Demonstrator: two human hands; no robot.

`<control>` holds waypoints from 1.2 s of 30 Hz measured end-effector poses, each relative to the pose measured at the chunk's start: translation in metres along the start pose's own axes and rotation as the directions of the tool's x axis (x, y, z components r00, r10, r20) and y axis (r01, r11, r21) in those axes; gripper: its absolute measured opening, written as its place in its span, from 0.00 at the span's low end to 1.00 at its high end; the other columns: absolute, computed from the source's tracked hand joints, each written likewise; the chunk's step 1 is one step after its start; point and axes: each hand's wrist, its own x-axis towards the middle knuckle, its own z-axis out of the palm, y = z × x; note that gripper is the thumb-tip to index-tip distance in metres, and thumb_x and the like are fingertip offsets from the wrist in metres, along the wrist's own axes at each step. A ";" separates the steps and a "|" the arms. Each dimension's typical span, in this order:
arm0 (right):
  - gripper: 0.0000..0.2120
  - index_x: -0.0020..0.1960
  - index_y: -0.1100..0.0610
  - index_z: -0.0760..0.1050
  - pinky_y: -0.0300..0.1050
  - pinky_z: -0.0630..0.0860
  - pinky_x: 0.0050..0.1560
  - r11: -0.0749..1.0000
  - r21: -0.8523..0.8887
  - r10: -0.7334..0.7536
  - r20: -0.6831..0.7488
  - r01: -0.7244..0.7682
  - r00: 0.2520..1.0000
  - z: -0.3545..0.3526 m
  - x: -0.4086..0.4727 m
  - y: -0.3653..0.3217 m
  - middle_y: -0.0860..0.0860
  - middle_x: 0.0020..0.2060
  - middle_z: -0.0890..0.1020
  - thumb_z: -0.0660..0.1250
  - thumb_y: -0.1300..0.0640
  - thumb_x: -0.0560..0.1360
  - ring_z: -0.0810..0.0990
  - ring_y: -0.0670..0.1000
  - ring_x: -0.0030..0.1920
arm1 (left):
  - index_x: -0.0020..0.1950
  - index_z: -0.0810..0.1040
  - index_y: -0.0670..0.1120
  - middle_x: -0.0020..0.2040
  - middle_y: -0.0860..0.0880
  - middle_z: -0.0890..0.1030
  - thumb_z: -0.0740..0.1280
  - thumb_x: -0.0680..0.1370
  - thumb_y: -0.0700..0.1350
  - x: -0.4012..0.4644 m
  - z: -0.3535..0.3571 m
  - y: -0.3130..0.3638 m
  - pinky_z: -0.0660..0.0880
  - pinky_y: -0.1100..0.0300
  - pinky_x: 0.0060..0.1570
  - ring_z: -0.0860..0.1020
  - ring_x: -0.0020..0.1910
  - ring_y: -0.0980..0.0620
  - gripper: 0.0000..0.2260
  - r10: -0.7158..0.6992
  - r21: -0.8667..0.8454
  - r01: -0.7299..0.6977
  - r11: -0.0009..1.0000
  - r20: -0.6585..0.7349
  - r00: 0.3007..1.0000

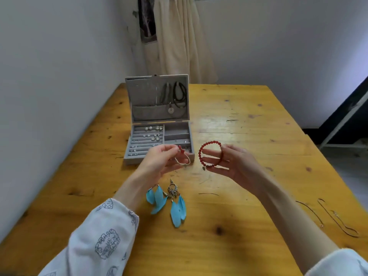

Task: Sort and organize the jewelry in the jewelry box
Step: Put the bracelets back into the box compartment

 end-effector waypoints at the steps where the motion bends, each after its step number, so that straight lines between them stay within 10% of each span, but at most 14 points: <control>1: 0.08 0.49 0.60 0.70 0.54 0.80 0.49 1.000 -0.008 -0.001 0.008 0.001 1.000 0.007 0.008 -0.001 0.59 0.48 0.84 0.54 0.60 0.81 0.83 0.57 0.48 | 0.51 0.75 0.40 0.44 0.43 0.83 0.60 0.79 0.40 0.006 -0.007 0.004 0.80 0.59 0.41 0.83 0.40 0.50 0.06 0.014 0.042 -0.013 0.999 -0.019 1.000; 13: 0.08 0.47 0.57 0.68 0.49 0.77 0.42 1.000 0.022 -0.007 -0.077 0.008 0.997 0.026 0.113 -0.008 0.58 0.40 0.85 0.52 0.58 0.82 0.83 0.53 0.37 | 0.53 0.71 0.39 0.39 0.41 0.78 0.56 0.79 0.34 0.131 -0.019 0.045 0.78 0.62 0.31 0.78 0.34 0.48 0.06 0.080 0.241 -0.048 0.969 -0.125 0.989; 19: 0.09 0.51 0.59 0.69 0.47 0.79 0.40 0.996 -0.073 -0.054 -0.129 0.045 0.990 0.023 0.160 -0.012 0.57 0.41 0.85 0.52 0.57 0.82 0.83 0.54 0.39 | 0.57 0.74 0.39 0.49 0.39 0.79 0.62 0.77 0.36 0.166 -0.024 0.030 0.79 0.55 0.49 0.80 0.47 0.47 0.10 0.057 0.397 -0.028 0.917 -0.063 0.996; 24: 0.07 0.52 0.58 0.68 0.48 0.80 0.43 0.985 -0.168 -0.066 -0.125 0.045 0.990 0.025 0.178 -0.013 0.58 0.43 0.84 0.53 0.56 0.81 0.83 0.54 0.39 | 0.66 0.73 0.45 0.56 0.43 0.80 0.65 0.76 0.44 0.166 -0.037 0.036 0.70 0.56 0.60 0.75 0.59 0.45 0.17 0.328 0.895 -0.221 0.388 0.091 0.940; 27: 0.07 0.54 0.58 0.67 0.50 0.79 0.45 0.958 -0.282 -0.098 -0.151 0.052 0.984 0.029 0.186 -0.014 0.57 0.42 0.84 0.54 0.56 0.81 0.82 0.54 0.38 | 0.62 0.76 0.49 0.53 0.45 0.81 0.66 0.75 0.47 0.170 -0.046 0.036 0.70 0.49 0.61 0.72 0.60 0.44 0.15 0.305 0.926 -0.238 0.291 0.146 0.941; 36: 0.05 0.47 0.55 0.69 0.43 0.76 0.33 0.763 -0.627 -0.229 -0.032 0.159 0.973 0.046 0.203 -0.019 0.53 0.34 0.82 0.57 0.56 0.80 0.82 0.50 0.30 | 0.61 0.76 0.48 0.48 0.53 0.79 0.67 0.75 0.46 0.169 -0.052 0.048 0.73 0.64 0.51 0.77 0.46 0.57 0.14 0.396 0.711 -0.348 0.611 0.106 0.912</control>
